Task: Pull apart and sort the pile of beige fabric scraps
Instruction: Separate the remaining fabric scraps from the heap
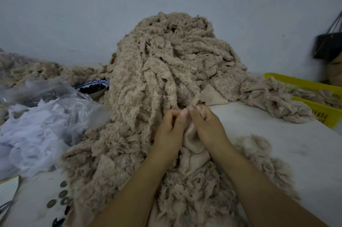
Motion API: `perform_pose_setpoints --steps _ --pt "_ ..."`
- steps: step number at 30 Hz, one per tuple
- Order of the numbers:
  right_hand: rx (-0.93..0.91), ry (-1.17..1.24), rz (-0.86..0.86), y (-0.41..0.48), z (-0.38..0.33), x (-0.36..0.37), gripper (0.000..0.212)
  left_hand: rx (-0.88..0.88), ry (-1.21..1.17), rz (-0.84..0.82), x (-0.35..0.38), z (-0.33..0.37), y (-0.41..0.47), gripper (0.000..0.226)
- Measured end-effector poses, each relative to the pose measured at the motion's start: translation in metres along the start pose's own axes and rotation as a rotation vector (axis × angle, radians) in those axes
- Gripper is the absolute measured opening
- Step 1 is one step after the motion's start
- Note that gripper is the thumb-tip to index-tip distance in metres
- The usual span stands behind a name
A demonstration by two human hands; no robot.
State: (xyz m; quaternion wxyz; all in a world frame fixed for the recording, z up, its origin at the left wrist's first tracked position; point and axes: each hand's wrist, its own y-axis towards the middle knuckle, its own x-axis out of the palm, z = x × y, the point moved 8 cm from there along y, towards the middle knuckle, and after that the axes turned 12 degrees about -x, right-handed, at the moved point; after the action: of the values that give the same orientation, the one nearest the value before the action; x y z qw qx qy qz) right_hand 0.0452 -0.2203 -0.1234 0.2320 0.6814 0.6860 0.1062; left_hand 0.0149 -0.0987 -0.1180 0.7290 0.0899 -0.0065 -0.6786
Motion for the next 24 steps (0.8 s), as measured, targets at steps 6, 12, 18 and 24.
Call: perform_pose_setpoints --steps 6,12,18,24 --pt "0.136 0.203 0.062 -0.002 0.009 -0.003 0.037 -0.029 -0.017 -0.04 0.003 0.002 -0.003 0.02" --pt "0.27 0.33 0.307 0.001 0.028 -0.028 0.042 -0.162 -0.324 0.043 -0.014 0.0 -0.004 0.026" --pt "0.224 0.271 0.218 0.001 0.023 -0.028 0.068 -0.134 -0.198 0.129 -0.019 0.003 -0.006 0.049" --pt "0.187 0.243 -0.233 -0.009 0.008 0.025 0.049 -0.033 -0.194 0.075 -0.015 0.005 -0.006 0.051"
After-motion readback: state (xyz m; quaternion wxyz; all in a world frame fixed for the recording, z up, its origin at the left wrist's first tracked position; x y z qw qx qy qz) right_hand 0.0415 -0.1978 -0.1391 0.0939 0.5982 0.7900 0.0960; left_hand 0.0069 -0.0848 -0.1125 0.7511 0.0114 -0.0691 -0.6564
